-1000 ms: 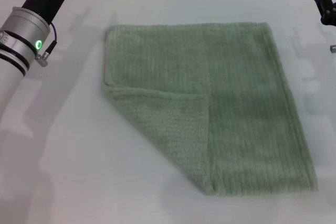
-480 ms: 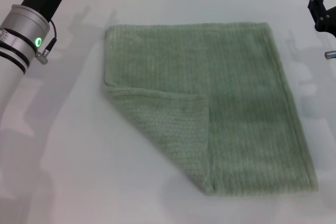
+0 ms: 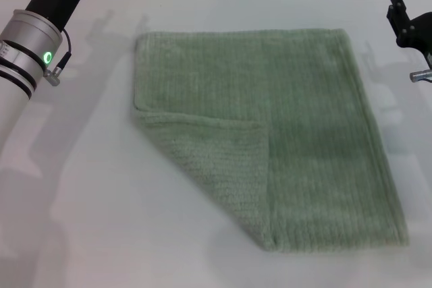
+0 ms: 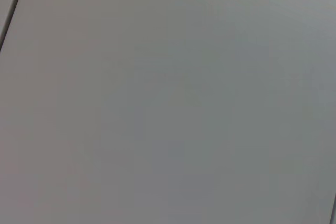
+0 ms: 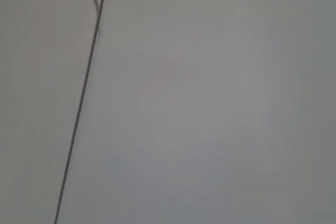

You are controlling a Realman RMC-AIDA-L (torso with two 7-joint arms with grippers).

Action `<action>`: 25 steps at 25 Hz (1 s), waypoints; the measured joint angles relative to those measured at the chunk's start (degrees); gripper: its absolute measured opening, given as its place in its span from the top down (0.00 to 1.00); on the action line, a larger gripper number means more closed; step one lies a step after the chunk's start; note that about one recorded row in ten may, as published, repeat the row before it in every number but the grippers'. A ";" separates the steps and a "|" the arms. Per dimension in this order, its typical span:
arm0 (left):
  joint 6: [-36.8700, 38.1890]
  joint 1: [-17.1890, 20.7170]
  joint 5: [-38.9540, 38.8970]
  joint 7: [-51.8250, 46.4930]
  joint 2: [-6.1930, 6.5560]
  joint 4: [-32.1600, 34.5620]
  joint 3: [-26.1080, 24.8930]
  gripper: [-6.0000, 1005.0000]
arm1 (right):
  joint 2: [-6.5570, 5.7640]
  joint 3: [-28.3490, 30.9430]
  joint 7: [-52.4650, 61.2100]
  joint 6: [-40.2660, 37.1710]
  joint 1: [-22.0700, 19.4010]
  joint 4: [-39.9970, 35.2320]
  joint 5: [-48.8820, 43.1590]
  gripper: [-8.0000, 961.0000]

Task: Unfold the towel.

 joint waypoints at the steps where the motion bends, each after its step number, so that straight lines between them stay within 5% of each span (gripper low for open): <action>1: 0.00 0.00 0.00 0.00 0.00 0.00 0.00 0.20 | 0.00 0.00 0.00 0.00 0.00 0.00 0.00 0.45; 10: -0.31 0.11 0.00 0.18 0.00 0.02 0.01 0.20 | -0.39 1.42 0.00 -6.43 -0.64 -6.41 0.18 0.48; 14: -0.36 0.11 0.00 0.23 0.00 0.08 -0.02 0.20 | -0.53 4.01 -0.46 -14.14 -1.15 -11.69 0.18 0.68; 19: -0.46 0.02 0.00 0.25 0.01 0.71 -0.65 0.20 | -0.63 10.67 -7.11 -35.02 -3.19 -26.05 0.10 0.90; 20: -0.61 -0.29 0.00 0.26 0.12 1.20 -0.71 0.20 | -0.53 13.90 -8.66 -45.22 -3.74 -31.81 0.24 0.95; 22: -0.75 -0.41 0.00 0.26 0.17 1.55 -0.73 0.20 | -0.49 15.32 -8.84 -49.35 -3.97 -34.13 0.31 0.96; 25: -1.06 -0.58 0.00 0.27 0.26 2.69 -0.73 0.20 | -0.40 21.82 -8.41 -67.28 -4.44 -43.03 0.41 0.98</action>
